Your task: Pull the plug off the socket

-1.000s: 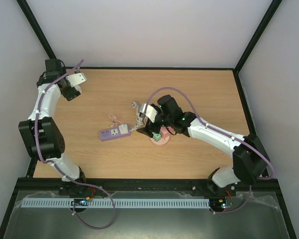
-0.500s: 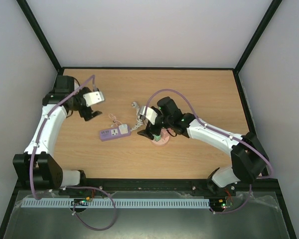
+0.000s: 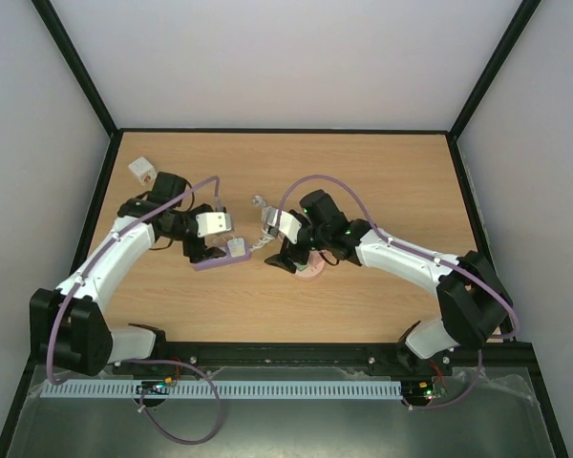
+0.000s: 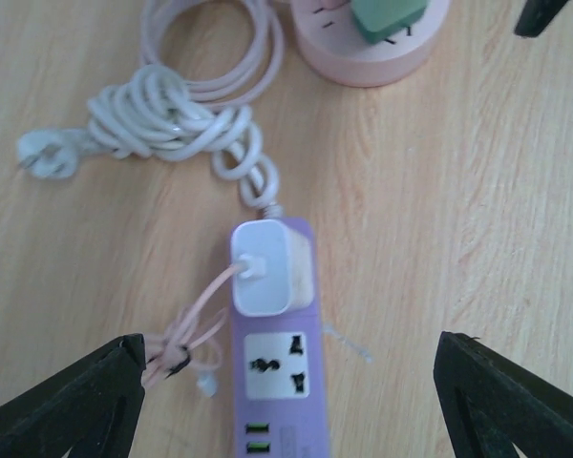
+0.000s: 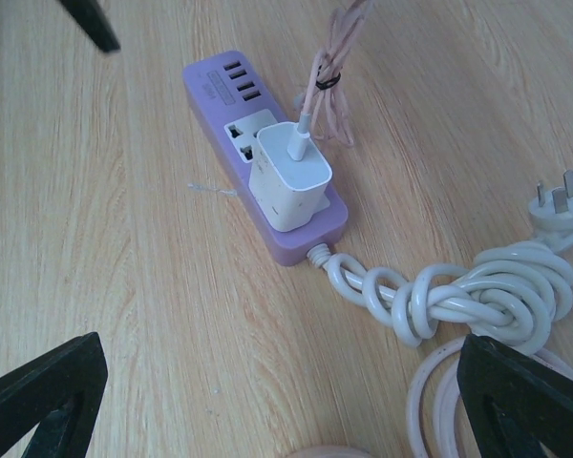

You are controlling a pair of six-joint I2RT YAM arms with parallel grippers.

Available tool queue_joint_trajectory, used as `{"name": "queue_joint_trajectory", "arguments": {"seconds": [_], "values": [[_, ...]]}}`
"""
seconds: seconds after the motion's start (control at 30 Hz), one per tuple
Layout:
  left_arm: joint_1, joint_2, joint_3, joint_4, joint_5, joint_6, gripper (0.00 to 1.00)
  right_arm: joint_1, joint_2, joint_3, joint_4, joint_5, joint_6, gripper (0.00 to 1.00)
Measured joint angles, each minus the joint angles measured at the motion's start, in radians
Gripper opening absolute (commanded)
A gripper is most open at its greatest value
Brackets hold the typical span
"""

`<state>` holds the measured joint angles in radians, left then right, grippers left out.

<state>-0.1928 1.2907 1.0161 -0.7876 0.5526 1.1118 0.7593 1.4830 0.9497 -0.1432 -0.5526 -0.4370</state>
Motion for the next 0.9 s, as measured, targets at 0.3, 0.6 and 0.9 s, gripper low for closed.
{"name": "queue_joint_trajectory", "arguments": {"seconds": [0.3,0.6,0.9], "values": [[-0.038,0.016,-0.123,0.155,-0.013,-0.119,0.77,0.000,0.000,-0.008,0.017,-0.005,-0.005,0.98],[-0.045,0.093,-0.180,0.308,-0.043,-0.178,0.74,0.000,0.011,-0.010,0.023,-0.007,-0.009,0.98],[-0.049,0.155,-0.206,0.396,-0.051,-0.189,0.68,0.000,0.032,-0.014,0.023,-0.010,-0.012,0.98]]}}
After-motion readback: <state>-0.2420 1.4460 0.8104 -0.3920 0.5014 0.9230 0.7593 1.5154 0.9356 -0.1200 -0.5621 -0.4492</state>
